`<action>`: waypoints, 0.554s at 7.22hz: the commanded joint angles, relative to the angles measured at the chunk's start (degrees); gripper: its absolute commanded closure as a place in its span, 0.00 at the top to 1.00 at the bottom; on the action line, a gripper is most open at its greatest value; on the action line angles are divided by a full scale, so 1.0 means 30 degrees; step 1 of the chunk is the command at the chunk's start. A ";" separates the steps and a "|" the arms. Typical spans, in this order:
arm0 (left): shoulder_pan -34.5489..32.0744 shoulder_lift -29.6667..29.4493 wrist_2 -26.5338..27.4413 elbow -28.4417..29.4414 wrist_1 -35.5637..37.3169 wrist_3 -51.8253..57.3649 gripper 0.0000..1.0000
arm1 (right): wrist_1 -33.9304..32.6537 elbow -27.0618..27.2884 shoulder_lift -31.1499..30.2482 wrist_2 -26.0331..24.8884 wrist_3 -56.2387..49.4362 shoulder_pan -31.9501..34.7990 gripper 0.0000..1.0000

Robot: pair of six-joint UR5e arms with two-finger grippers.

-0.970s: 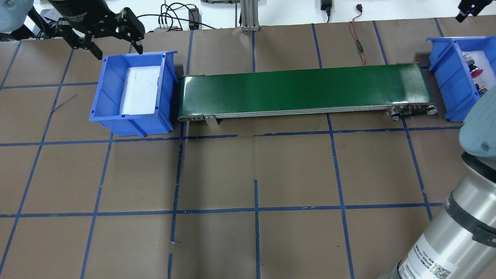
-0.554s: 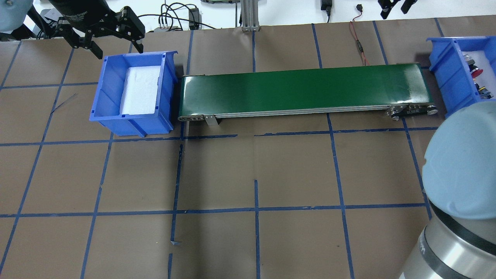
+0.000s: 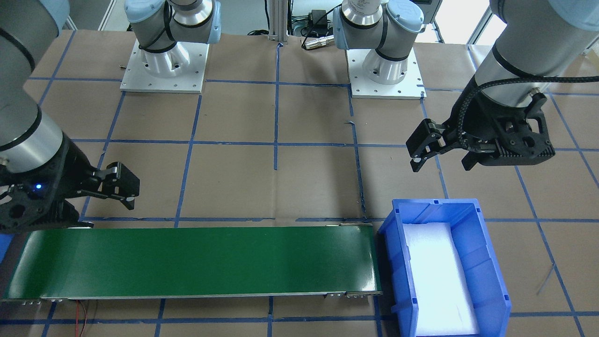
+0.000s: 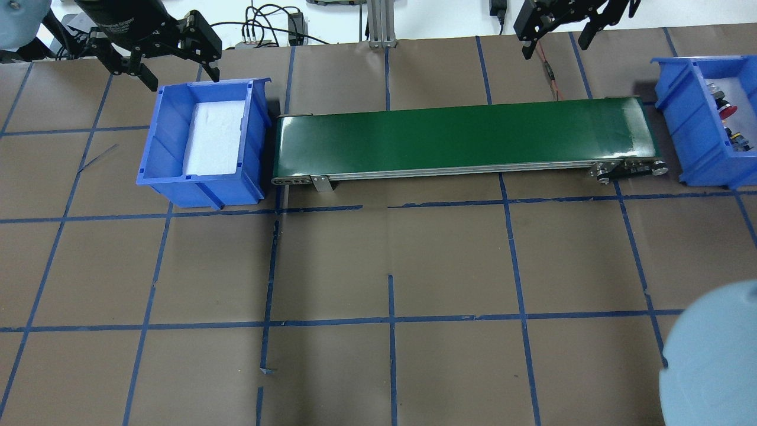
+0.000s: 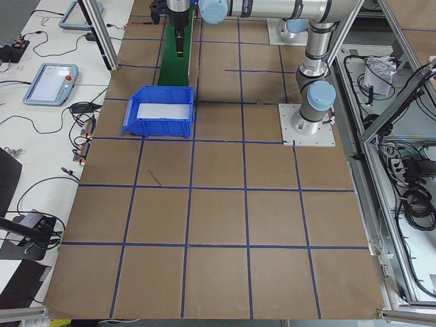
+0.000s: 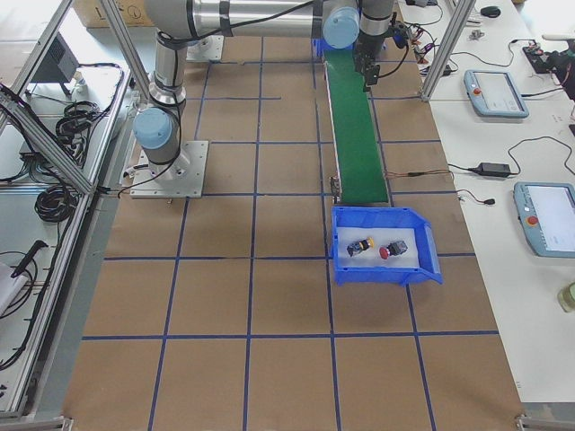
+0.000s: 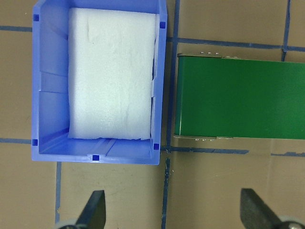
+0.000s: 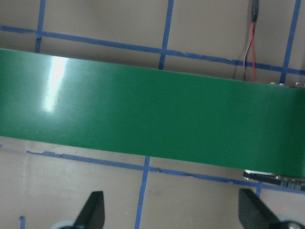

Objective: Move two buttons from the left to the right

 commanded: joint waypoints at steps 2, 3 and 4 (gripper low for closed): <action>0.0012 0.0002 -0.0008 -0.0011 -0.0001 -0.0006 1.00 | 0.0052 0.3461 -0.3681 0.0878 0.2509 0.0496 1.00; 0.0012 0.0002 0.0050 -0.0011 -0.0001 -0.0006 1.00 | 0.0023 0.4312 -0.4387 0.0912 0.2517 0.0498 1.00; 0.0012 0.0002 0.0022 -0.0011 -0.0001 -0.0006 1.00 | -0.0006 0.4726 -0.4888 0.0883 0.2517 0.0498 1.00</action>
